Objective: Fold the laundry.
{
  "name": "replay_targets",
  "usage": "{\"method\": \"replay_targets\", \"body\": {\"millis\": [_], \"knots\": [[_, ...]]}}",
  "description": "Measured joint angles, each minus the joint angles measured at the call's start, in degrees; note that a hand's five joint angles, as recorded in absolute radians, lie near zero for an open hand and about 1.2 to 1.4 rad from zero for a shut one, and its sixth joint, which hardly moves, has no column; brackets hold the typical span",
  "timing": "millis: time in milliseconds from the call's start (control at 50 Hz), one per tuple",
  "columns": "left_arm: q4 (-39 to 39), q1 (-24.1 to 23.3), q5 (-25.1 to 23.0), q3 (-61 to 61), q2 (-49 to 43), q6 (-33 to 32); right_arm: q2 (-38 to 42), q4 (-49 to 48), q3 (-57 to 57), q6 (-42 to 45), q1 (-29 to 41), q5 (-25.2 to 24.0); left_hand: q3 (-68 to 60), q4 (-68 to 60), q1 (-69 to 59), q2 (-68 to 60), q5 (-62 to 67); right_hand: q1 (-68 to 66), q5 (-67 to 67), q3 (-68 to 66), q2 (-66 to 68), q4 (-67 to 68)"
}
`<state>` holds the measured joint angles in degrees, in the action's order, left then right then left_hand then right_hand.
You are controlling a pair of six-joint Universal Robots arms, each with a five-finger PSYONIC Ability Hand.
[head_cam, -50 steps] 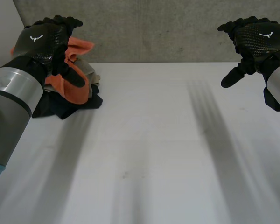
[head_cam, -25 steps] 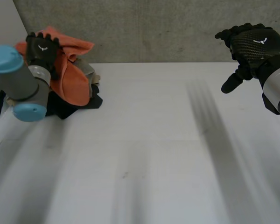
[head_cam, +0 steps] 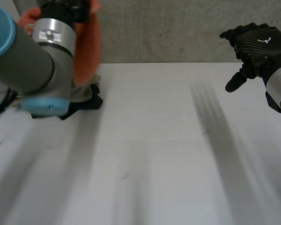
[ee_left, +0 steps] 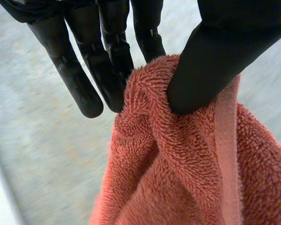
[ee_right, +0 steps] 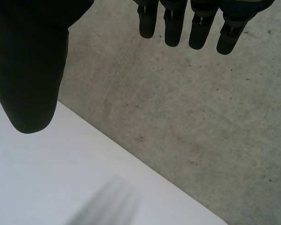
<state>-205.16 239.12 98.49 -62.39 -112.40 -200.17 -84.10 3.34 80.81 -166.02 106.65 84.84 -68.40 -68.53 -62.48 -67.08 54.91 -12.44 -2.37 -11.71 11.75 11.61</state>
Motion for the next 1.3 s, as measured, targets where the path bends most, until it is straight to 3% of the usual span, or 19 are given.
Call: {"method": "replay_targets", "body": {"millis": [100, 220, 340, 480, 600, 700, 800, 880, 980, 1160, 1200, 1280, 1300], "knots": [[3.66, -7.67, 0.08, -8.2, 3.86, 3.59, -0.17, 0.0, -0.03, 0.09, -0.38, -0.07, 0.0, 0.0, 0.0, -0.18, 0.0, 0.0, 0.0, 0.0, 0.0, 0.01], [8.43, -16.69, 0.1, -13.37, 0.67, 7.75, -0.06, -0.01, 0.22, 0.9, -0.43, -0.11, 0.48, 0.28, 0.11, 0.14, -0.21, 0.0, 0.01, 0.0, 0.0, 0.0], [12.71, -19.96, -0.36, -14.67, -4.59, 15.84, 0.76, -0.03, 0.5, 3.17, -0.67, -0.14, 44.38, 45.16, 42.93, 43.49, -41.88, 0.0, 0.0, 0.0, 0.0, 0.0], [14.85, -15.54, 0.08, -13.76, -3.48, 17.95, 3.98, 0.54, 0.59, 8.06, -0.71, 0.02, 53.02, 53.52, 46.83, 51.61, -50.47, 0.0, 0.0, 0.0, 0.0, 0.0], [14.88, -6.96, -1.16, -13.38, 0.15, 9.71, 5.37, 5.39, 0.3, 11.01, -0.35, 0.26, 53.02, 53.53, 46.83, 51.7, -50.48, 0.0, 0.0, 0.0, 0.0, 0.0], [15.47, -3.39, -3.79, -13.94, -0.53, 1.05, 6.07, 10.67, 2.1, 10.49, 1.12, 0.13, 53.02, 53.53, 46.84, 51.77, -50.47, 0.0, 0.0, 0.0, 0.0, 0.0], [16.6, -2.41, -5.57, -15.81, -3.76, -4.15, 8.27, 9.83, 6.31, 8.85, 4.92, 0.33, 53.02, 53.53, 46.83, 51.77, -50.47, 0.0, 0.0, 0.0, 0.0, 0.0], [17.56, -2.59, -5.52, -16.81, -6.83, -5.41, 10.78, 3.49, 10.23, 8.28, 7.84, 0.81, 52.95, 53.45, 46.79, 51.7, -50.33, 0.0, 0.0, 0.0, 0.0, 0.0], [18.14, -3.02, -3.09, -15.66, -10.88, -4.2, 14.03, -2.89, 12.46, 8.64, 9.21, 1.27, 51.38, 51.44, 45.43, 49.8, -47.5, 0.0, 0.0, 0.0, 0.0, 0.0], [23.23, -3.42, 1.27, -8.94, -19.0, -0.18, 19.13, -4.7, 12.79, 10.55, 9.97, 1.67, 42.16, 42.16, 36.21, 40.93, -38.44, -0.7, -0.8, -0.96, 0.92, 1.03], [25.74, -3.51, 1.37, -7.69, -20.33, 1.16, 19.66, -4.51, 12.93, 10.8, 10.12, 1.65, 40.21, 40.2, 33.66, 38.76, -36.48, -9.99, -11.24, -11.01, 10.97, 11.08], [30.53, -3.61, 1.19, -5.65, -21.72, 3.95, 19.68, -4.14, 13.26, 10.98, 10.3, 1.37, 11.23, 11.08, 2.26, 9.69, -7.68, -43.08, -45.44, -46.72, 47.76, 46.82], [31.35, -3.61, 1.15, -5.29, -21.86, 4.41, 19.59, -4.11, 13.34, 10.99, 10.31, 1.31, 8.71, 9.37, 0.58, 7.14, -5.97, -45.14, -48.27, -49.51, 50.52, 49.64]]}}
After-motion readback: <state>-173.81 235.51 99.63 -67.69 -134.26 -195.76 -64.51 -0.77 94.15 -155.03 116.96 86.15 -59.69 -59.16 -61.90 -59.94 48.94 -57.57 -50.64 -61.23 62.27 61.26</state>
